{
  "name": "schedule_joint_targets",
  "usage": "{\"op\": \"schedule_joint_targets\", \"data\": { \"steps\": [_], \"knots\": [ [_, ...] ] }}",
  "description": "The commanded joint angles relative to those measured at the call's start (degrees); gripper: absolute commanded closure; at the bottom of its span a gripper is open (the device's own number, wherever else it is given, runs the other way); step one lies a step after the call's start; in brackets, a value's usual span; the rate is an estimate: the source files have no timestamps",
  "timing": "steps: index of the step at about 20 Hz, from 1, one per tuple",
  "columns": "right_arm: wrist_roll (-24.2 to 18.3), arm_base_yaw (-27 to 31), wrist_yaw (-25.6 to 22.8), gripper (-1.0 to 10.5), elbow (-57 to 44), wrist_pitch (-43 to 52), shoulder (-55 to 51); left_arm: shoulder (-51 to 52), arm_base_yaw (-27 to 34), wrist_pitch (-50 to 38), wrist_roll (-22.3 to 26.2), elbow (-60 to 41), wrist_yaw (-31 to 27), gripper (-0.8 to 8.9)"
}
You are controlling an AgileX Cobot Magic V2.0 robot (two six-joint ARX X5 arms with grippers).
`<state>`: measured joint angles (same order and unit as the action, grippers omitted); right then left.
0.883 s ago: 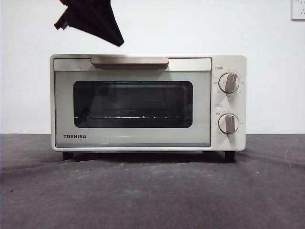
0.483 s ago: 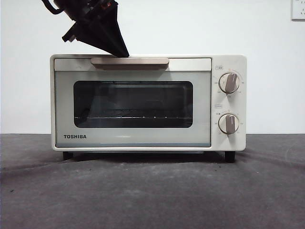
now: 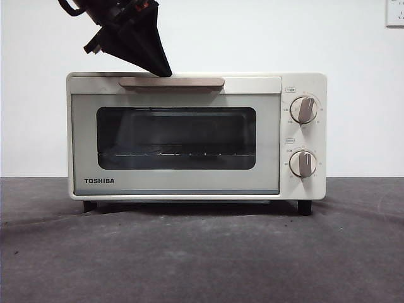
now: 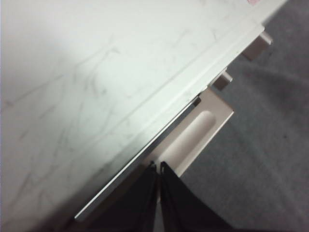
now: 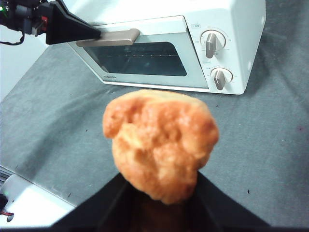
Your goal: The left arm flap open the oven, the right arm pick bread and place it into oven, the left arm flap close the oven
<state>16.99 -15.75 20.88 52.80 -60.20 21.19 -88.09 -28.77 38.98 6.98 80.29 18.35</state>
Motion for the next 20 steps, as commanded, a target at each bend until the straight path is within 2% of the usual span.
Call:
{"op": "schedule_joint_targets", "data": {
  "steps": [1,8,14,20],
  "knots": [
    [0.5,-0.3,0.1,8.2,1.0,0.6,0.0,-1.9,-1.1,4.2,1.8,-0.3,-3.5,7.98],
    [0.6,-0.3,0.1,8.2,1.0,0.6,0.0,-1.8,-4.3,7.6,1.8,-0.3,-9.8,7.98],
    [0.6,-0.3,0.1,8.2,1.0,0.6,0.0,-1.0,-6.1,8.2,0.9,-1.2,-11.4,7.98],
    [0.5,-0.3,0.1,8.2,1.0,0.6,0.0,2.7,-7.3,5.4,-0.2,-6.3,-12.4,7.98]
  ]
}}
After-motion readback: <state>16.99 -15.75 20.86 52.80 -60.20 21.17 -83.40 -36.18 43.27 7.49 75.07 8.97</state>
